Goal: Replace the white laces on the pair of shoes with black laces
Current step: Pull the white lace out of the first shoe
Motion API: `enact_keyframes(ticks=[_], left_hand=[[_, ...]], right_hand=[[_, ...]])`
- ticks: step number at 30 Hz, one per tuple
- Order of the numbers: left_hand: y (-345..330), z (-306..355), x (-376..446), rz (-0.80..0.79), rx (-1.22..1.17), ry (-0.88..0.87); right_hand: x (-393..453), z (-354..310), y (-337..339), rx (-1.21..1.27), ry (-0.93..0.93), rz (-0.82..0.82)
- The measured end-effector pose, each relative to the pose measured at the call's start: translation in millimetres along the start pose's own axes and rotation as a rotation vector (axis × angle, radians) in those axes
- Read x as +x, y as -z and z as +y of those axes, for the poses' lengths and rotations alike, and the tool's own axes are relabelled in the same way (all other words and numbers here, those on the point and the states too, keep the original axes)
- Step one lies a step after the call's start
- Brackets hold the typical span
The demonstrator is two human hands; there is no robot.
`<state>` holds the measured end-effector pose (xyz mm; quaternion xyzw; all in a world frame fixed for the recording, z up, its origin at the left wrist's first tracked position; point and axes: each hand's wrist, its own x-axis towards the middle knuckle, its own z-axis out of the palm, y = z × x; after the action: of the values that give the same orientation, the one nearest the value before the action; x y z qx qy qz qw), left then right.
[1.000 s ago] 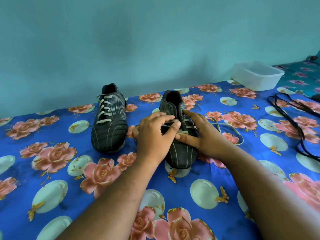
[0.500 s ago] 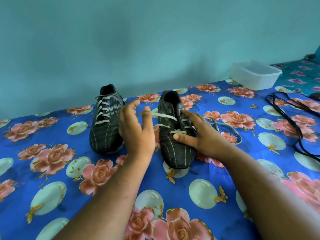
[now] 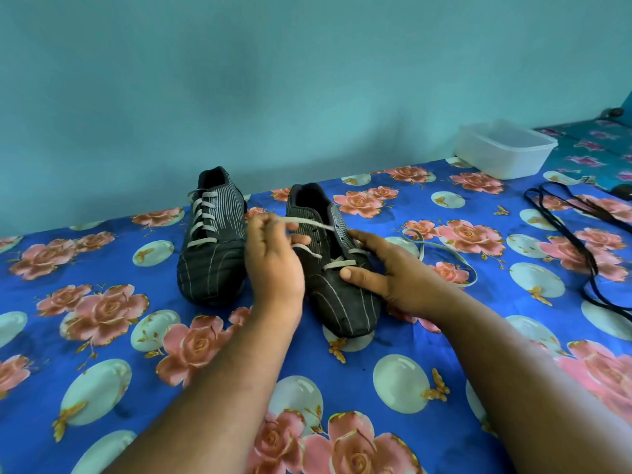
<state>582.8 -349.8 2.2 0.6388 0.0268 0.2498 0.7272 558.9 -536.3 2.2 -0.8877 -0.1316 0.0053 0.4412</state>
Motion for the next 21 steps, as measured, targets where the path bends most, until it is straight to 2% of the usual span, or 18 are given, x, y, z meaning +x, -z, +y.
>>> enact_keyframes(ticks=[5, 8, 11, 13, 21], left_hand=[[8.7, 0.8, 6.5, -0.008, -0.01, -0.005], [10.9, -7.3, 6.7, -0.013, 0.24, -0.114], [10.3, -8.0, 1.1, -0.127, 0.46, -0.241], [9.0, -5.1, -1.7, -0.184, 0.515, -0.231], [8.7, -0.6, -6.2, -0.325, 0.351, -0.141]], right_hand=[[-0.7, 0.0, 0.5, -0.017, 0.007, 0.01], [-2.9, -1.1, 1.3, -0.036, 0.018, 0.057], [-3.2, -4.6, 1.9, -0.047, 0.044, 0.088], [-2.8, -5.1, 1.8, -0.071, 0.083, 0.118], [3.9, -0.4, -4.1, -0.13, 0.215, 0.242]])
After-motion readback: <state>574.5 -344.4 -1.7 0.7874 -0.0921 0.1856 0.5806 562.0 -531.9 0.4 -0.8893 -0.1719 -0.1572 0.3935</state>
